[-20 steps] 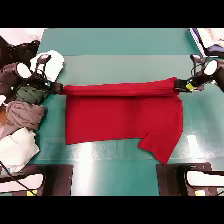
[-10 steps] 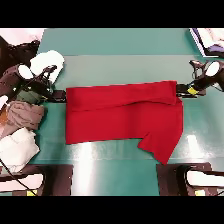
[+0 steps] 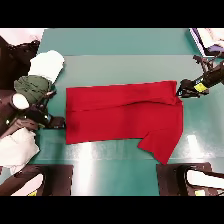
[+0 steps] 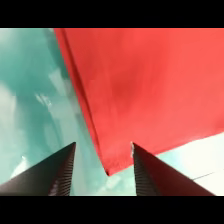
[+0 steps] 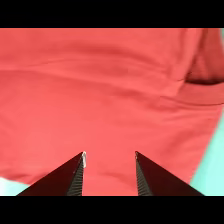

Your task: Fold the shirts.

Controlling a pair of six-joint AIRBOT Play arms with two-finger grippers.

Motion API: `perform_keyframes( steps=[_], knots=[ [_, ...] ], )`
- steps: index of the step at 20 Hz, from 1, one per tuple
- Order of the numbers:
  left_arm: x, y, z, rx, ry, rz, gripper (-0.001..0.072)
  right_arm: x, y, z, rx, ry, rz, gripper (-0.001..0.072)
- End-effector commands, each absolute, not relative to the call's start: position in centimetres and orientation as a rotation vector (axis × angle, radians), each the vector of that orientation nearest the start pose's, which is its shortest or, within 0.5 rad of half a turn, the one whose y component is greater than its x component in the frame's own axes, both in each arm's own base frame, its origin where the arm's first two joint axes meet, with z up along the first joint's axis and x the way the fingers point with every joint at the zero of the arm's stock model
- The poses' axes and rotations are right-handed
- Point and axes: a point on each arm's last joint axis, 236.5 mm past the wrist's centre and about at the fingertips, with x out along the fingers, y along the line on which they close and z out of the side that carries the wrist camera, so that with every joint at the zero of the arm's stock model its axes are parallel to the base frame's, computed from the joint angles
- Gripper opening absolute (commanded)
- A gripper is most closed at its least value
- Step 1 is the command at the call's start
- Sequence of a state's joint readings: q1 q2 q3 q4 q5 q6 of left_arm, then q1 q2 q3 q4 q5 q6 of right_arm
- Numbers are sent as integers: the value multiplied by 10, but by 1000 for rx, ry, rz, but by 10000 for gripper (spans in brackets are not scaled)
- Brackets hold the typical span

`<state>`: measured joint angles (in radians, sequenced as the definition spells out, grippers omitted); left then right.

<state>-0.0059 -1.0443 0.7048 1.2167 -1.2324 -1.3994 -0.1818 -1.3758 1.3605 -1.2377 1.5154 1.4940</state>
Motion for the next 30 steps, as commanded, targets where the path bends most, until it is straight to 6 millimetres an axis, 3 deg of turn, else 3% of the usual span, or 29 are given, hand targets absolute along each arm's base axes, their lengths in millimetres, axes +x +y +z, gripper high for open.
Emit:
perform_keyframes(
  steps=[1, 12, 14, 16, 18, 21, 25, 27, 30],
  knots=[
    [216, -88, -75, -301, 1524, -285, 428, 355, 22, 44, 363, 1405, 186, 377],
    [190, -98, -93, -367, 1594, -298, 417, 342, 4, 74, 377, 1289, 130, 377],
    [191, -102, -91, -387, 1588, -307, 23, 338, 5, 81, 369, 1279, 132, 376],
    [199, -108, -82, -398, 1559, -341, 24, 319, 7, 82, 359, 1333, 143, 376],
    [212, -109, -68, -386, 1528, -360, 24, 290, 7, 68, 346, 1409, 129, 376],
    [233, -111, -42, -346, 1465, -404, 24, 230, 0, 26, 331, 1541, 33, 376],
    [253, -111, -25, -337, 1396, -406, 24, 156, 18, -26, 376, 1703, 37, 376],
    [254, -112, -25, -342, 1392, -408, 24, 137, 23, -45, 405, 1742, 16, 377],
    [254, -113, -24, -339, 1391, -412, 24, 128, 25, -65, 425, 1740, -11, 377]
  ],
)
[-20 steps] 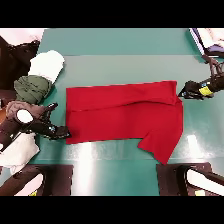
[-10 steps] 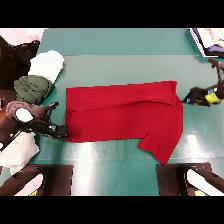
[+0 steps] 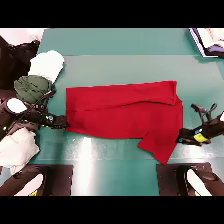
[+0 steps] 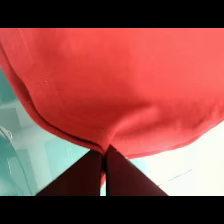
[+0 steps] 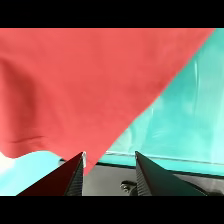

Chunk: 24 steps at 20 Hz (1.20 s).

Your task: Fold the shirts.

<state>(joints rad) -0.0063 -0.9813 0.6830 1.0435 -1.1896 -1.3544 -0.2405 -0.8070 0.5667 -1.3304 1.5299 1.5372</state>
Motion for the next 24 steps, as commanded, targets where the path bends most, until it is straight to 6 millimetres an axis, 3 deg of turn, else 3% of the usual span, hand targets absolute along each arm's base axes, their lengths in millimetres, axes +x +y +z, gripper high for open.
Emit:
perform_keyframes(
  steps=[1, 4, 10, 12, 13, 14, 15, 18, 22, 24],
  knots=[
    [254, -113, -24, -340, 1391, -412, 25, 127, 25, -71, 438, 1742, -26, 377],
    [254, -113, -24, -335, 1391, -417, 25, 131, 26, -85, 462, 1752, -41, 377],
    [252, -113, -24, -335, 1396, -419, 24, 161, 17, -92, 466, 1719, -60, 367],
    [252, -113, -24, -335, 1396, -419, 24, 168, 15, -92, 465, 1712, -63, 277],
    [252, -113, -24, -335, 1396, -419, 24, 170, 15, -91, 464, 1710, -63, 87],
    [252, -113, -24, -334, 1398, -421, 24, 173, 14, -89, 461, 1702, -61, 19],
    [250, -113, -24, -324, 1400, -431, 24, 175, 14, -86, 455, 1690, -58, 18],
    [251, -115, -9, -302, 1400, -460, 24, 190, 11, -53, 427, 1587, -43, 16],
    [285, -116, 38, -269, 1270, -479, 24, 234, 0, 22, 365, 1316, -36, 13],
    [297, -116, 56, -255, 1213, -481, 24, 252, -4, 48, 348, 1242, -34, 12]
  ],
)
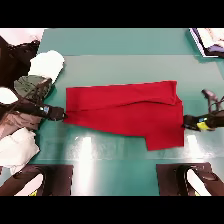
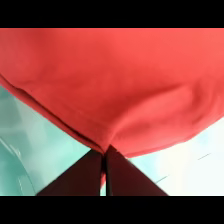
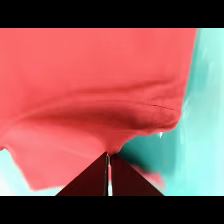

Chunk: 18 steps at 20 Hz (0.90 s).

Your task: Fold the shirts.

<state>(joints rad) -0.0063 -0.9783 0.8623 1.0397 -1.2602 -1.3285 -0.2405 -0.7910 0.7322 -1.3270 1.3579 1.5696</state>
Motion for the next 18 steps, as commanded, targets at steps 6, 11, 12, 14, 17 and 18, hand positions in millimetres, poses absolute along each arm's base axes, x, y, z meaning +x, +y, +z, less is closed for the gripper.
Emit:
perform_keyframes(
  steps=[6, 11, 12, 14, 17, 18],
  knots=[
    [332, -100, 67, -210, 1077, -400, 24, 327, -2, 80, 285, 1151, 11, 13],
    [386, -71, 82, -162, 863, -268, 24, 396, -2, 74, 276, 1088, 20, 13],
    [396, -67, 82, -176, 837, -240, 24, 407, -4, 69, 278, 1085, 16, 13],
    [414, -62, 76, -211, 803, -201, 24, 427, -7, 61, 283, 1080, 10, 13],
    [429, -59, 56, -238, 814, -171, 24, 453, -10, 50, 295, 1051, 4, 13],
    [431, -59, 45, -241, 836, -168, 24, 460, -9, 47, 292, 1045, 5, 13]
  ],
)
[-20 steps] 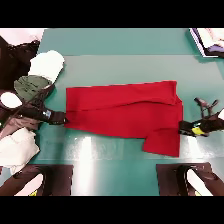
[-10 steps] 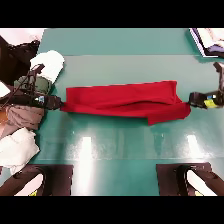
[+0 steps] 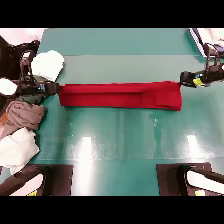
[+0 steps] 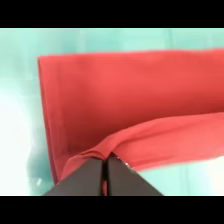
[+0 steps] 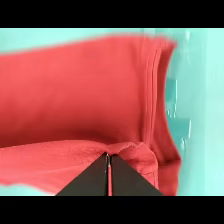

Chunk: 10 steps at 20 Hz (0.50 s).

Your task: Fold the shirts.

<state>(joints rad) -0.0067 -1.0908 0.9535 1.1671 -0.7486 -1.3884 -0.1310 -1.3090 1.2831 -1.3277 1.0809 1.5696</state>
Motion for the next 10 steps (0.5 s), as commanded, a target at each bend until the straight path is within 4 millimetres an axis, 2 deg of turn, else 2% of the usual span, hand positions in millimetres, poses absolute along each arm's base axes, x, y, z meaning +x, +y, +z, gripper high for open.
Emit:
perform_keyframes(
  steps=[1, 3, 5, 9, 10],
  knots=[
    [434, -58, 34, -244, 857, -163, 24, 467, -6, 42, 288, 1042, 10, 13],
    [440, -57, 17, -261, 881, -145, 24, 480, 0, 33, 282, 1037, 19, 14],
    [447, -54, 9, -286, 873, -119, 25, 492, 8, 23, 273, 1037, 32, 16],
    [465, -46, 17, -291, 790, -90, 25, 508, 16, -1, 270, 1049, 41, 21],
    [466, -45, 18, -309, 782, -79, 26, 510, 21, -5, 292, 1063, 52, 106]
  ],
)
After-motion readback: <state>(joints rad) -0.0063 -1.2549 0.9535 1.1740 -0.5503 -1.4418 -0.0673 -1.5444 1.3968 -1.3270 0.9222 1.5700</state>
